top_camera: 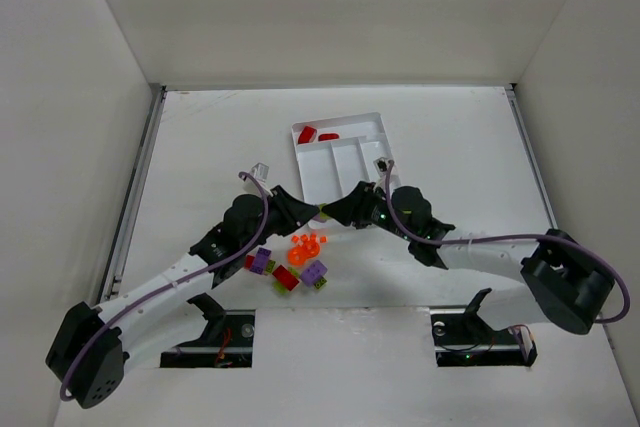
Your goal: Sort the legos into containers by color
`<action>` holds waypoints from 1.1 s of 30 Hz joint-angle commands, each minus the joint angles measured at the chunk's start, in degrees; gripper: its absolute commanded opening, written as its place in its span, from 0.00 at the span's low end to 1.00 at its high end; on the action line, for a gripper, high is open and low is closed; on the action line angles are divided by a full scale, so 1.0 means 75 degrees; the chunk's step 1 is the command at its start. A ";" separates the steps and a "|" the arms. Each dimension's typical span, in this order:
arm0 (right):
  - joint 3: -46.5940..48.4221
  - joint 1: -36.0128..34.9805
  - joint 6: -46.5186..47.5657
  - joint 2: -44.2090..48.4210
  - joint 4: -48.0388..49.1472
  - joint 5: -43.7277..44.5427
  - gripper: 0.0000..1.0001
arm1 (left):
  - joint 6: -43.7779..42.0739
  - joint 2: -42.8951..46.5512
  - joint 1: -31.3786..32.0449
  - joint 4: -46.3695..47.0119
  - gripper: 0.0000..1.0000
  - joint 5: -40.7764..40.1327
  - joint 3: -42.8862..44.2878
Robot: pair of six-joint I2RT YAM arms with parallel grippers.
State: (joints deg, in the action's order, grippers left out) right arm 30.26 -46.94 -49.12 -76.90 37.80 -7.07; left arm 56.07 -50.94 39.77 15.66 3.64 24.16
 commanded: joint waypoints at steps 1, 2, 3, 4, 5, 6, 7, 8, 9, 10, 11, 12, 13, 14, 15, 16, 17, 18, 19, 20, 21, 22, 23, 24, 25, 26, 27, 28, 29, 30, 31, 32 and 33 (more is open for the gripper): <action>-0.0003 -0.0040 -0.0118 -0.0082 0.0619 -0.0112 0.45 | 0.0047 -0.0017 0.0070 0.0431 0.06 -0.0110 0.0364; -0.0004 -0.0040 -0.0199 -0.0140 0.0713 -0.0170 0.46 | 0.0047 -0.0017 0.0082 0.0455 0.06 -0.0110 0.0341; -0.0004 -0.0040 -0.0293 -0.0234 0.0818 -0.0275 0.46 | 0.0047 -0.0029 0.0094 0.0478 0.06 -0.0110 0.0329; 0.0008 -0.0040 -0.0398 -0.0350 0.0958 -0.0404 0.46 | 0.0059 -0.0029 0.0094 0.0502 0.06 -0.0110 0.0317; 0.0008 -0.0040 -0.0504 -0.0444 0.1099 -0.0486 0.42 | 0.0059 -0.0040 0.0094 0.0513 0.06 -0.0110 0.0306; -0.0027 -0.0017 -0.0598 -0.0515 0.1240 -0.0510 0.37 | 0.0059 -0.0040 0.0094 0.0525 0.06 -0.0110 0.0306; -0.0062 0.0018 -0.0680 -0.0539 0.1369 -0.0522 0.34 | 0.0047 -0.0040 0.0082 0.0525 0.06 -0.0110 0.0306; -0.0109 0.0076 -0.0750 -0.0551 0.1451 -0.0545 0.31 | 0.0047 -0.0029 0.0059 0.0525 0.06 -0.0110 0.0282; -0.0155 0.0181 -0.0809 -0.0516 0.1510 -0.0557 0.29 | 0.0047 0.0006 0.0035 0.0525 0.06 -0.0110 0.0259; -0.0202 0.0264 -0.0856 -0.0458 0.1534 -0.0557 0.28 | 0.0047 0.0041 0.0000 0.0502 0.06 -0.0110 0.0247; -0.0261 0.0357 -0.0868 -0.0376 0.1534 -0.0557 0.28 | 0.0035 0.0076 -0.0023 0.0467 0.06 -0.0110 0.0224; -0.0308 0.0463 -0.0868 -0.0259 0.1464 -0.0557 0.27 | 0.0012 0.0123 -0.0070 0.0443 0.06 -0.0110 0.0200; -0.0389 0.0626 -0.0868 -0.0095 0.1406 -0.0557 0.27 | -0.0023 0.0182 -0.0163 0.0432 0.06 -0.0122 0.0165; -0.0460 0.0767 -0.0845 0.0057 0.1359 -0.0569 0.27 | -0.0035 0.0217 -0.0257 0.0420 0.06 -0.0110 0.0153; -0.0530 0.0919 -0.0833 0.0198 0.1300 -0.0581 0.27 | -0.0047 0.0229 -0.0339 0.0397 0.06 -0.0087 0.0142; -0.0577 0.1072 -0.0810 0.0315 0.1218 -0.0639 0.28 | -0.0070 0.0229 -0.0421 0.0385 0.06 -0.0075 0.0142; -0.0601 0.1212 -0.0798 0.0398 0.1125 -0.0720 0.28 | -0.0105 0.0229 -0.0503 0.0385 0.06 -0.0052 0.0142; -0.0601 0.1376 -0.0740 0.0480 0.1031 -0.0837 0.28 | -0.0140 0.0194 -0.0539 0.0385 0.06 -0.0052 0.0153; -0.0601 0.1471 -0.0681 0.0515 0.0961 -0.0896 0.29 | -0.0187 0.0159 -0.0562 0.0385 0.06 -0.0063 0.0176; -0.0590 0.1564 -0.0634 0.0539 0.0890 -0.0920 0.29 | -0.0234 0.0124 -0.0562 0.0385 0.06 -0.0098 0.0200; -0.0555 0.1658 -0.0587 0.0551 0.0808 -0.0944 0.29 | -0.0281 0.0089 -0.0574 0.0385 0.06 -0.0122 0.0223; -0.0485 0.1752 -0.0506 0.0516 0.0738 -0.0944 0.29 | -0.0316 0.0019 -0.0597 0.0431 0.06 -0.0168 0.0247; -0.0356 0.1846 -0.0400 0.0411 0.0644 -0.0909 0.29 | -0.0340 -0.0086 -0.0621 0.0466 0.06 -0.0215 0.0317; -0.0169 0.1951 -0.0283 0.0271 0.0504 -0.0851 0.29 | -0.0386 -0.0226 -0.0644 0.0501 0.06 -0.0285 0.0433; 0.0064 0.2045 -0.0120 0.0084 0.0282 -0.0757 0.29 | -0.0456 -0.0413 -0.0656 0.0560 0.06 -0.0344 0.0585; 0.0438 0.2162 0.0125 -0.0231 -0.0068 -0.0571 0.29 | -0.0561 -0.0601 -0.0610 0.0642 0.06 -0.0414 0.0738; 0.0778 0.2232 0.0302 -0.0513 -0.0373 -0.0383 0.29 | -0.0667 -0.0777 -0.0563 0.0724 0.06 -0.0496 0.0902; 0.1130 0.2280 0.0443 -0.0783 -0.0701 -0.0161 0.29 | -0.0772 -0.0953 -0.0539 0.0771 0.06 -0.0590 0.1054; 0.1504 0.2315 0.0595 -0.1064 -0.1006 0.0027 0.30 | -0.0878 -0.1140 -0.0493 0.0806 0.06 -0.0695 0.1206; 0.1856 0.2327 0.0794 -0.1357 -0.1311 0.0214 0.30 | -0.0960 -0.1281 -0.0446 0.0806 0.06 -0.0777 0.1359; 0.2219 0.2315 0.0958 -0.1638 -0.1592 0.0413 0.30 | -0.1042 -0.1399 -0.0422 0.0806 0.06 -0.0859 0.1488; 0.2594 0.2315 0.1122 -0.1931 -0.1897 0.0601 0.31 | -0.1171 -0.1539 -0.0422 0.0818 0.07 -0.0965 0.1617; 0.2946 0.2280 0.1286 -0.2189 -0.2213 0.0823 0.31 | -0.1253 -0.1668 -0.0410 0.0830 0.07 -0.1070 0.1723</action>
State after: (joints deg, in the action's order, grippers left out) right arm 45.43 -29.69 -45.47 -89.84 28.58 -6.76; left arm 50.37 -62.26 36.14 17.89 -1.17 32.77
